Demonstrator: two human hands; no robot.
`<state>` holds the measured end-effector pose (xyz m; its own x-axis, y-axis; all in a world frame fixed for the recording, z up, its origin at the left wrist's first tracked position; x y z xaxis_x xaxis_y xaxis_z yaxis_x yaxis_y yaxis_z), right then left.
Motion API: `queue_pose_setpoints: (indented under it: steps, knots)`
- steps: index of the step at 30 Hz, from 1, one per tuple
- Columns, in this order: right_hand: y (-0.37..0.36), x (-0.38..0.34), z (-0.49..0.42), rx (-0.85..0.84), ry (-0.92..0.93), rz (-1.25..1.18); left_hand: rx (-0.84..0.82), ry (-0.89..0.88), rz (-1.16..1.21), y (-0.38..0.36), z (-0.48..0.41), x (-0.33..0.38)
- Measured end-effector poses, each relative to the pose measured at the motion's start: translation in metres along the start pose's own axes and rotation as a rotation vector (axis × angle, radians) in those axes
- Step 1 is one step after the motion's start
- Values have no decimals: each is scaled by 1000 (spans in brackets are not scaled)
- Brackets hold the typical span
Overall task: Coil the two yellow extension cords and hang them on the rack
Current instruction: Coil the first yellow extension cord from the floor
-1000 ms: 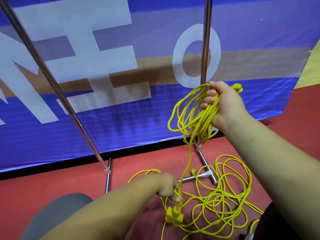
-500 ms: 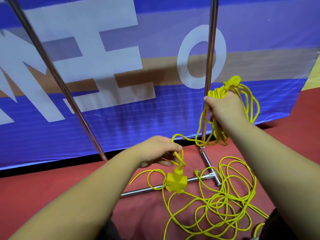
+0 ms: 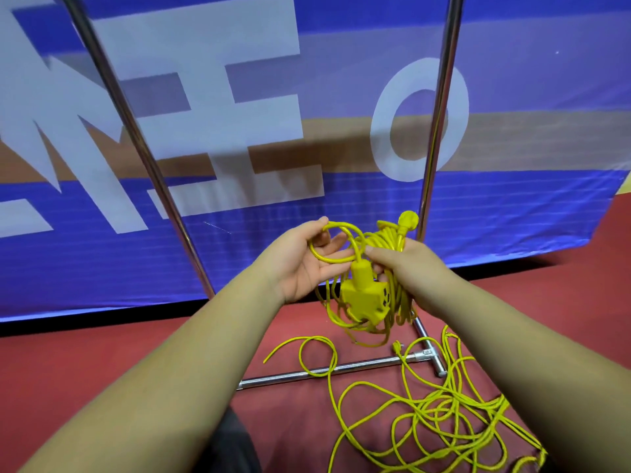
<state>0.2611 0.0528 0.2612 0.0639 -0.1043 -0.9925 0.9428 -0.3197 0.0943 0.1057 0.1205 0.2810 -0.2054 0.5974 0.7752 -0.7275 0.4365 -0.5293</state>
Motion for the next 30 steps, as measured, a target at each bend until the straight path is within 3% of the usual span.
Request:
queue_pose_setpoints:
  steps: [7,14,19,23,30]
  knots:
    - [-21,16,13,-94,-132,11,137,-95,393,20,7,24]
    - [-52,8,24,-301,-220,-293,274,-174,492,47,-2,28]
    - [-62,-4,30,-292,-164,-328,272,-173,376,49,-1,28]
    - [-58,-6,23,-227,-168,-363,140,-94,260,37,-3,20]
    - [-57,-2,25,-178,-189,-358,-6,88,-140,18,12,5]
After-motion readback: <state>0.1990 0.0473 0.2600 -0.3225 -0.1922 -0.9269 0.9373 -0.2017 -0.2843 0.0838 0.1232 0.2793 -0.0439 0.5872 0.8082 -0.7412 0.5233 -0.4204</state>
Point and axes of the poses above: each hand's wrist, its own z-axis away from the middle knuckle, its own y-axis out of the back of the hand, x = y × z, the point moved 9 cm from there along -z, towards the middle knuckle, and after that the axes turned 2 degrees about -y, right-handed, at the moved point
